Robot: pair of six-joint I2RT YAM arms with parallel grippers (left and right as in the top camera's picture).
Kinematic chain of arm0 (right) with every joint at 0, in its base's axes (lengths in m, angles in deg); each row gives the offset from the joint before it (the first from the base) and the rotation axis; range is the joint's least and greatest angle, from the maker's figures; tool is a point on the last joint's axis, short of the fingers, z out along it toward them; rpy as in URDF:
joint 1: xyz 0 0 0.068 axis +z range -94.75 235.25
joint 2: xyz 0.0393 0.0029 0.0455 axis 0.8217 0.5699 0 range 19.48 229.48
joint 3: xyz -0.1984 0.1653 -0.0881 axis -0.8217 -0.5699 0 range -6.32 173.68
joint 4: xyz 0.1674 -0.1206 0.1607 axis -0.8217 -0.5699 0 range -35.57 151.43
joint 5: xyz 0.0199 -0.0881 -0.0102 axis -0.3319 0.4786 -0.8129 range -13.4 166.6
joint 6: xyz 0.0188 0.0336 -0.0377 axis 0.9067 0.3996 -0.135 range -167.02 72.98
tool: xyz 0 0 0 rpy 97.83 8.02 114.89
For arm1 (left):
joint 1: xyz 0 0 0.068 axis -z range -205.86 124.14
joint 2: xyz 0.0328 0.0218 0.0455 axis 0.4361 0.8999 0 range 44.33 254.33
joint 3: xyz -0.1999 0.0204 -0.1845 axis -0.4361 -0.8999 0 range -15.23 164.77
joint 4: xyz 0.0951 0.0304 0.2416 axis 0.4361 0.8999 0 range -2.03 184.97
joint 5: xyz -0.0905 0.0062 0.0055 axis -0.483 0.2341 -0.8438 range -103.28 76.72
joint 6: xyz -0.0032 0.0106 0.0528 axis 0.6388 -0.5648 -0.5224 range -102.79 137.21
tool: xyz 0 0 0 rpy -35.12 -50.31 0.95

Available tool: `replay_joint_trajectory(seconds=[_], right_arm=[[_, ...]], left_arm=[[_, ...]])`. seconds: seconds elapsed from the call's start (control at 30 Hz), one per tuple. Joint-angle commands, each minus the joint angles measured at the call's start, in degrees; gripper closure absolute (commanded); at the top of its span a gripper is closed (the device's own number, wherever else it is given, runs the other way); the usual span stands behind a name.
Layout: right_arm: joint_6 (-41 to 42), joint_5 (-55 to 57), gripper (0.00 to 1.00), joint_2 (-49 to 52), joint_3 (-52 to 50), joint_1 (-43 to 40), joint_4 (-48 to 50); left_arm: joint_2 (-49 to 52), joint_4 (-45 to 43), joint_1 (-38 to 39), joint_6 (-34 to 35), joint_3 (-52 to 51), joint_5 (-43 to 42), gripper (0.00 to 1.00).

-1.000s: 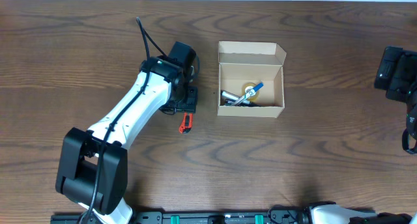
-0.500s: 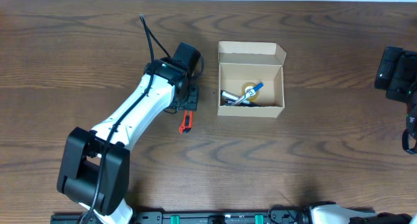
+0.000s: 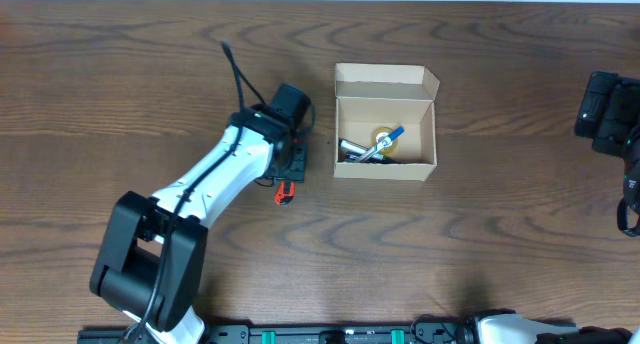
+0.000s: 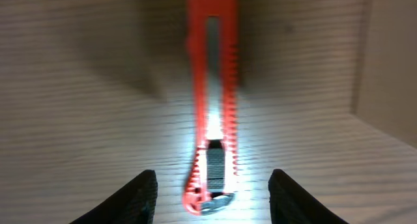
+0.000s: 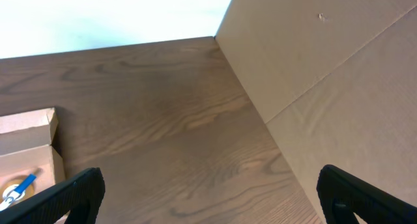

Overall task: Pack container
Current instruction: 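Lower the left gripper and grasp the orange box cutter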

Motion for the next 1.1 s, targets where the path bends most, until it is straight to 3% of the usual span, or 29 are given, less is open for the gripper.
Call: replay_joint_trajectory(seconds=[0.0, 0.27, 1.07], right_arm=[[0.6, 0.6, 0.01, 0.1, 0.1, -0.4, -0.2], [0.6, 0.6, 0.01, 0.1, 0.1, -0.4, -0.2], [0.6, 0.6, 0.01, 0.1, 0.1, -0.4, -0.2]], left_arm=[[1.4, -1.0, 2.1, 0.5, 0.0, -0.2, 0.44], [6.9, -2.0, 2.6, 2.4, 0.0, 0.0, 0.45], [7.1, -3.5, 0.6, 2.3, 0.4, 3.2, 0.44]])
